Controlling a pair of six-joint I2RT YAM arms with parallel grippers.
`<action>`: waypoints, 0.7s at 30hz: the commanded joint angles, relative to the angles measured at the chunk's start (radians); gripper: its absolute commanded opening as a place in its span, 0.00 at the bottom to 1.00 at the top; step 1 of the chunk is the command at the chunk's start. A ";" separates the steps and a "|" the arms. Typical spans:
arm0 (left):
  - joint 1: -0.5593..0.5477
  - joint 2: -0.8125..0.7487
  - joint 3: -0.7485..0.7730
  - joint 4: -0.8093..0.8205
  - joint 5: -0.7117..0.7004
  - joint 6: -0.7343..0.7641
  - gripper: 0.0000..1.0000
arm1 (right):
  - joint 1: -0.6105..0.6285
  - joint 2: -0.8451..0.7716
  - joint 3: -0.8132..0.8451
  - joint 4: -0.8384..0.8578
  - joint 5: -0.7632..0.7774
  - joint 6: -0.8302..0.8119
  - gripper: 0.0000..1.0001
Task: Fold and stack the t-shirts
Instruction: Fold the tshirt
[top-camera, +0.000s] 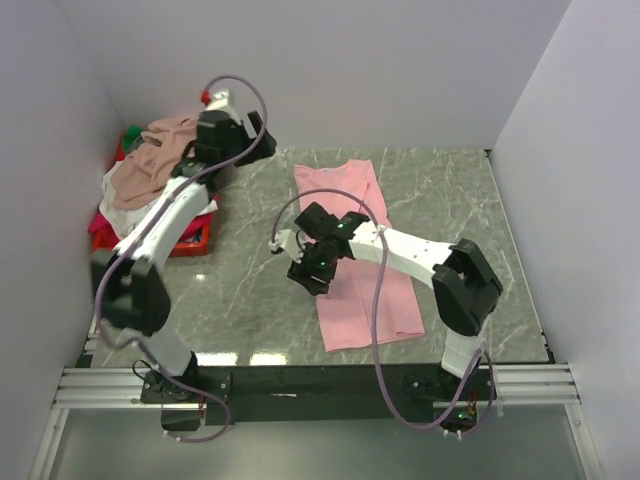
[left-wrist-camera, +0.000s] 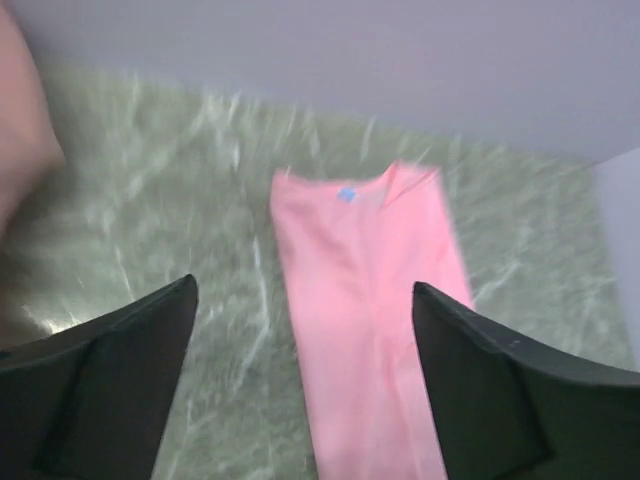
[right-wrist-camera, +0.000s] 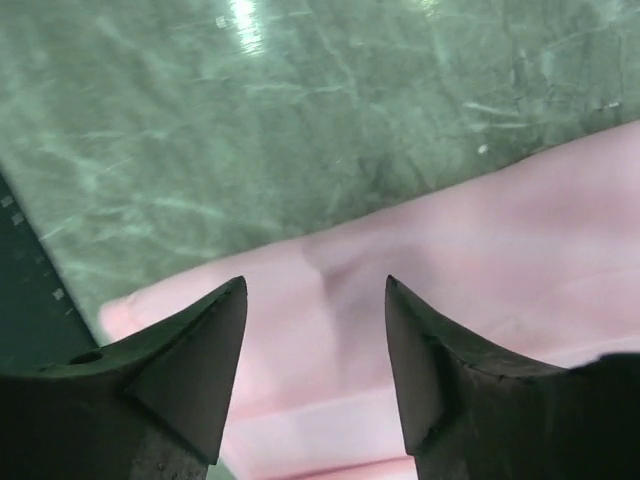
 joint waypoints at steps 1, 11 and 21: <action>0.035 -0.206 -0.114 0.094 -0.020 0.113 0.97 | -0.031 -0.135 -0.002 -0.083 -0.084 -0.031 0.65; -0.118 -0.565 -0.511 0.086 0.395 0.362 0.91 | -0.506 -0.682 -0.325 -0.110 -0.456 -0.504 0.86; -0.826 -0.786 -0.910 0.170 0.209 0.750 0.80 | -0.754 -0.878 -0.718 -0.379 -0.484 -1.229 0.80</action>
